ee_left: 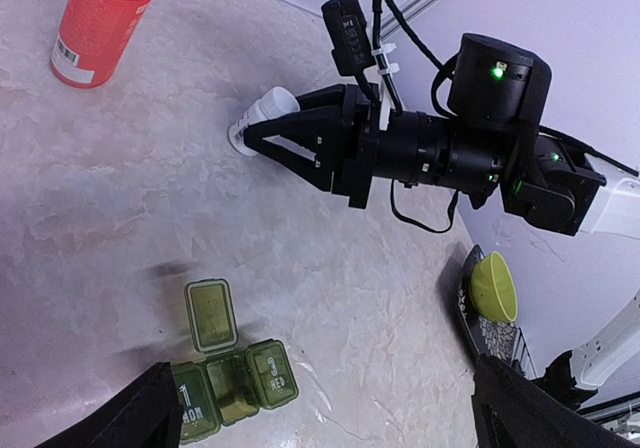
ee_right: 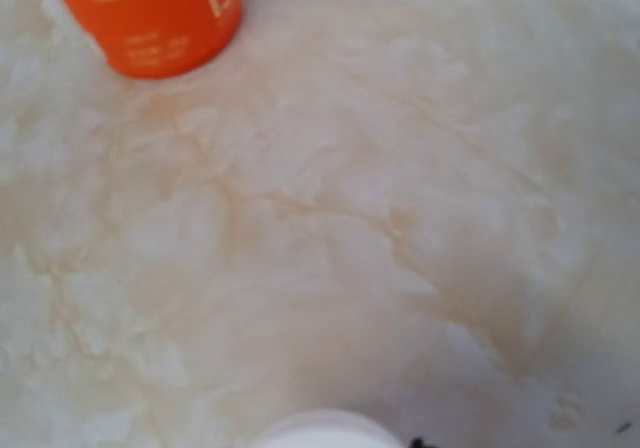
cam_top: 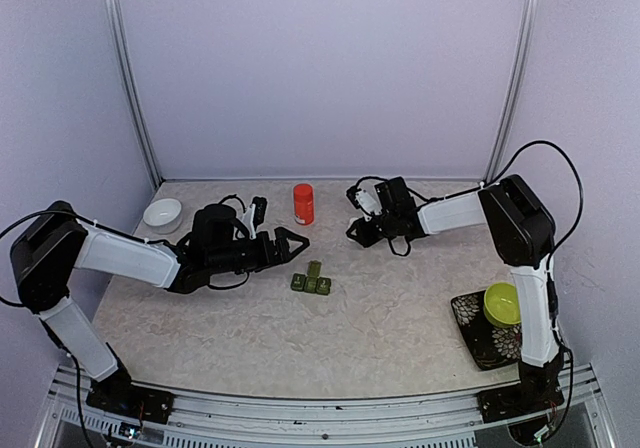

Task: Sort the pills into containers
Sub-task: Place the pill bottle at the center of the board.

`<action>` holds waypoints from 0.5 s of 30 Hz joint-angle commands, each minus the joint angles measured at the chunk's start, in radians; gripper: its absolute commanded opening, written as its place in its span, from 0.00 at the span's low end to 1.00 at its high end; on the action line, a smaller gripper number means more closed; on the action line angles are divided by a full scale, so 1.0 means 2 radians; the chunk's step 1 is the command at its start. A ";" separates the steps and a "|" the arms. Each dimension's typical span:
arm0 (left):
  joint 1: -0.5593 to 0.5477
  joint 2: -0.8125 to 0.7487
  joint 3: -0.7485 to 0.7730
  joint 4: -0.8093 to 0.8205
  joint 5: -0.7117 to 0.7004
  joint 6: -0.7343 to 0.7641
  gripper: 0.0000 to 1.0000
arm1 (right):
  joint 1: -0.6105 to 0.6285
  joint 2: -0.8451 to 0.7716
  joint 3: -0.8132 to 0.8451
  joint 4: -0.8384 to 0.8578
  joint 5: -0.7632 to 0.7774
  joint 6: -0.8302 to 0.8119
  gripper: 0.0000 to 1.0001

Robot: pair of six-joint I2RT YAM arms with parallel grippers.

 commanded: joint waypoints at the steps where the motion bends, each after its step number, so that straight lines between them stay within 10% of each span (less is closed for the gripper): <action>1: 0.001 0.001 -0.005 0.007 -0.003 0.002 0.98 | 0.005 -0.018 -0.017 0.003 -0.004 -0.015 0.14; 15: -0.002 -0.005 0.001 -0.011 -0.008 0.016 0.99 | 0.106 -0.214 -0.222 0.017 0.043 -0.051 0.15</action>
